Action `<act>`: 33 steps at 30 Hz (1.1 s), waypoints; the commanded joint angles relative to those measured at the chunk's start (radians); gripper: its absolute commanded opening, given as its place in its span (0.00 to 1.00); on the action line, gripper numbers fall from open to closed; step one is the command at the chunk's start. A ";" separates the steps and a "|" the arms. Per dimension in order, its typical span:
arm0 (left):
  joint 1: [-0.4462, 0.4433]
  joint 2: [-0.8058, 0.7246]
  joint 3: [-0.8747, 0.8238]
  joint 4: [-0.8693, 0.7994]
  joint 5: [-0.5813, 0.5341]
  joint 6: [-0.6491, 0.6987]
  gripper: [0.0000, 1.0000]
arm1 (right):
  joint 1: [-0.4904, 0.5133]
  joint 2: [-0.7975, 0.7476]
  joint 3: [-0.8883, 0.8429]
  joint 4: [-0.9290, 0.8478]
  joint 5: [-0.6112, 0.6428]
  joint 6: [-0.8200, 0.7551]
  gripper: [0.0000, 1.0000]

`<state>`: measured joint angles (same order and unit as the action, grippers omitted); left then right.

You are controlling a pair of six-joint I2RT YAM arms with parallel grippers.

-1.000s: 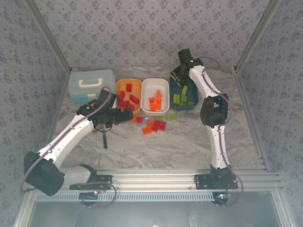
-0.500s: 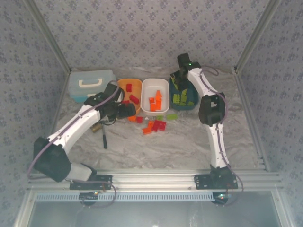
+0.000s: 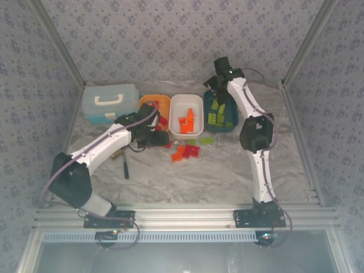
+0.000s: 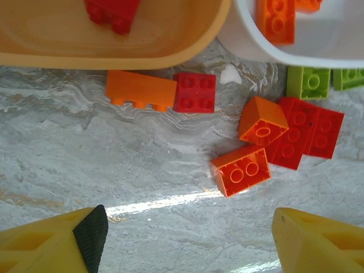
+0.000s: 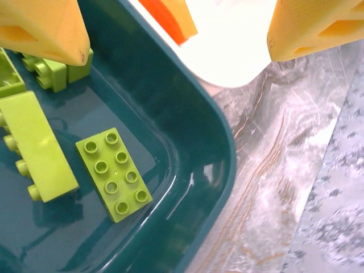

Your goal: Sort the legos into containers by color

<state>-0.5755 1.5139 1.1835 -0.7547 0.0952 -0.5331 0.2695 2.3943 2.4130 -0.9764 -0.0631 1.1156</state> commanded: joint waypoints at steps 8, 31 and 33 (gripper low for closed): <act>-0.245 0.208 0.063 -0.025 -0.131 0.294 0.77 | 0.158 -0.559 -0.580 0.050 0.121 -0.370 0.83; -0.290 0.426 0.166 0.004 -0.154 0.544 0.65 | 0.053 -0.994 -0.972 -0.046 0.077 -0.407 0.83; -0.288 0.432 0.160 0.010 -0.154 0.544 0.63 | 0.054 -0.997 -0.976 -0.044 0.076 -0.400 0.83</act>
<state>-0.8585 1.9396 1.3437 -0.7364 -0.0750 -0.0093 0.3256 1.4162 1.4422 -0.9871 0.0116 0.7242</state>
